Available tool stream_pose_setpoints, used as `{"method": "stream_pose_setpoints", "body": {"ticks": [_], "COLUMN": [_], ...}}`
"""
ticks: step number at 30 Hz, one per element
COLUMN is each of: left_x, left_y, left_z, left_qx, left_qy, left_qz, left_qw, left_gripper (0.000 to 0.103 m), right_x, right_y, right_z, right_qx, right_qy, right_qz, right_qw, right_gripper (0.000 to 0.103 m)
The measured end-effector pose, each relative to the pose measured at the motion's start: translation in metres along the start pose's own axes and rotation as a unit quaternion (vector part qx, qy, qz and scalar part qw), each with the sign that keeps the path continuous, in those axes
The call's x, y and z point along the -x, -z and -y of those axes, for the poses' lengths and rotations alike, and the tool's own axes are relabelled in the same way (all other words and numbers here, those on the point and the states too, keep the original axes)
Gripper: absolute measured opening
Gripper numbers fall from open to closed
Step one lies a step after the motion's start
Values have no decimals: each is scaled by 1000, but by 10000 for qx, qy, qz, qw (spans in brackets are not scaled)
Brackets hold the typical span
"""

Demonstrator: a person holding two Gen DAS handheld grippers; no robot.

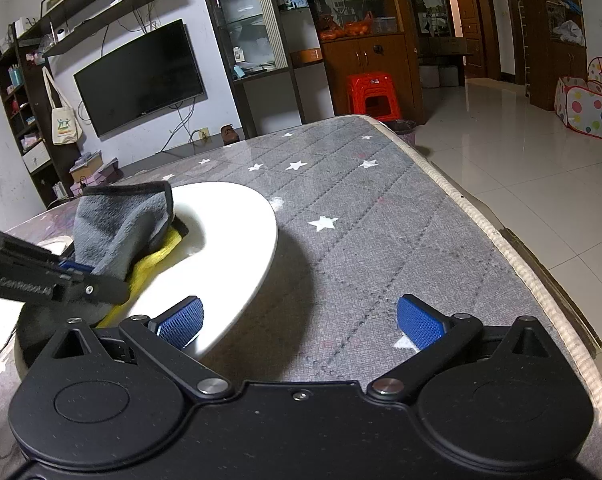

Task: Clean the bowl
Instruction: 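Rub the grey side of the cloth around the bowl with the left gripper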

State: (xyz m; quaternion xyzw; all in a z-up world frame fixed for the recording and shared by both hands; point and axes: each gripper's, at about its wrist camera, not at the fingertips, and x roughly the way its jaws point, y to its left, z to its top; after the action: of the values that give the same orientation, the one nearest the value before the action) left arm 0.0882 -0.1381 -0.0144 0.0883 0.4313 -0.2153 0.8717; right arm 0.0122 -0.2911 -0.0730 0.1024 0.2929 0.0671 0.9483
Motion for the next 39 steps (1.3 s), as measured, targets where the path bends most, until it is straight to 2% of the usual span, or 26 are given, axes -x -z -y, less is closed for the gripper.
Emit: {"method": "stream_pose_setpoints", "body": {"ticks": [6,10,24,34,39], "left_x": [7,8,0,-7,-13], "left_y": [9,13,11,4,-3], "left_z": [12,26,43,37,33], "left_qx": [-152,-399,-636,-804,-837], "left_qy": [97,206,675,1136,1189], "left_qz": [-74,-76,64,171,230], "left_qw": [9998,9990,9957,9901,9891], "left_gripper": [21,31,33,32,32], "right_x": [0,0,0,0,0], "right_y": [0,0,0,0,0], "right_z": [1,0,-1,0,0], "right_qx": [0,3,5,-58,-69], "right_qy": [1,2,4,-16,-26], "right_qz": [0,-1,-2,13,18], "right_qw": [10000,10000,10000,10000,10000], "right_gripper": [103,103,103,103,103]}}
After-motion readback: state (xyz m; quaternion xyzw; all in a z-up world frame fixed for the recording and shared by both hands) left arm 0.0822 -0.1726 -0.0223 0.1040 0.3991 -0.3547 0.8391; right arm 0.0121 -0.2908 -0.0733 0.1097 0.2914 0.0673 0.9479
